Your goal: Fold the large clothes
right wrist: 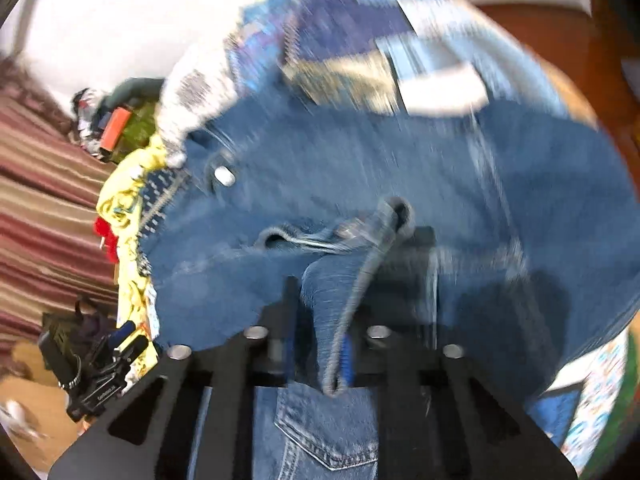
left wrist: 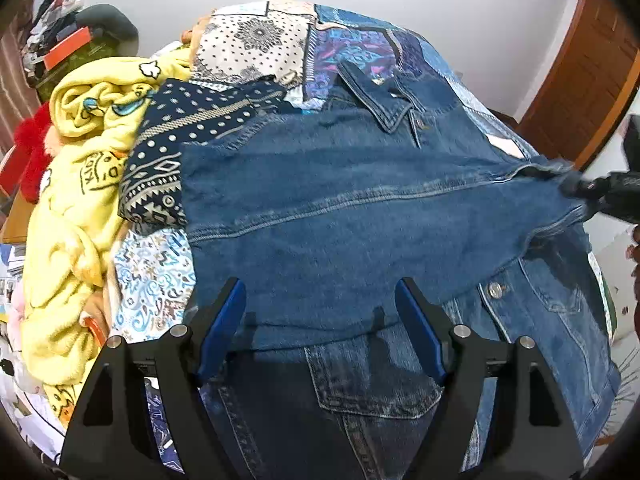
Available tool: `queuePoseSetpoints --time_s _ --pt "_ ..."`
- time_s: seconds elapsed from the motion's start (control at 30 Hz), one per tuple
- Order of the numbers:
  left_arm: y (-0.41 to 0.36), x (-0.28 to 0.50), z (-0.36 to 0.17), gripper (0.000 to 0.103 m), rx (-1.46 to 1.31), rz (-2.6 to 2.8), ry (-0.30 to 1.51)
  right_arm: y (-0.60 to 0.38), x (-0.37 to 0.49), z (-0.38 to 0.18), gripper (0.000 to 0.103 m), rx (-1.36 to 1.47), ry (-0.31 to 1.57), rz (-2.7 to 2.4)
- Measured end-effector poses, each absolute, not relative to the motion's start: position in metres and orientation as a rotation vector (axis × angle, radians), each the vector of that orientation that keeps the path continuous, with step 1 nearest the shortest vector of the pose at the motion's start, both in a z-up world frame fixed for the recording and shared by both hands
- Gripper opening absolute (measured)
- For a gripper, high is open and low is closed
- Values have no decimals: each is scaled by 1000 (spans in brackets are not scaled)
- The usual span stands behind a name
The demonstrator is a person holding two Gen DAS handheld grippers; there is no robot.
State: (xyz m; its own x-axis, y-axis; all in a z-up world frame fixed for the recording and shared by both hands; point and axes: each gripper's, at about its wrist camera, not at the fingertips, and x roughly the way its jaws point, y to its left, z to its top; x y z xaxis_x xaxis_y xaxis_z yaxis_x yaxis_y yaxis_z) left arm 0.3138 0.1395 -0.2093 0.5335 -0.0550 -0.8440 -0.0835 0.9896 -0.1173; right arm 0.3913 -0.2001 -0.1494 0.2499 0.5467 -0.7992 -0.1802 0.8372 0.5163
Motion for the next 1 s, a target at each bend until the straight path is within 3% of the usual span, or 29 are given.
queuePoseSetpoints --time_s 0.27,0.67,0.9,1.0 --pt "152 325 -227 76 -159 101 1050 -198 389 -89 8 143 982 522" --pt "131 328 -253 76 -94 81 1128 -234 392 -182 8 29 1201 297" --pt "123 328 -253 76 -76 75 1143 -232 387 -211 15 -161 1290 269" --pt "116 328 -246 76 -68 55 1143 -223 379 -208 28 -239 1276 280"
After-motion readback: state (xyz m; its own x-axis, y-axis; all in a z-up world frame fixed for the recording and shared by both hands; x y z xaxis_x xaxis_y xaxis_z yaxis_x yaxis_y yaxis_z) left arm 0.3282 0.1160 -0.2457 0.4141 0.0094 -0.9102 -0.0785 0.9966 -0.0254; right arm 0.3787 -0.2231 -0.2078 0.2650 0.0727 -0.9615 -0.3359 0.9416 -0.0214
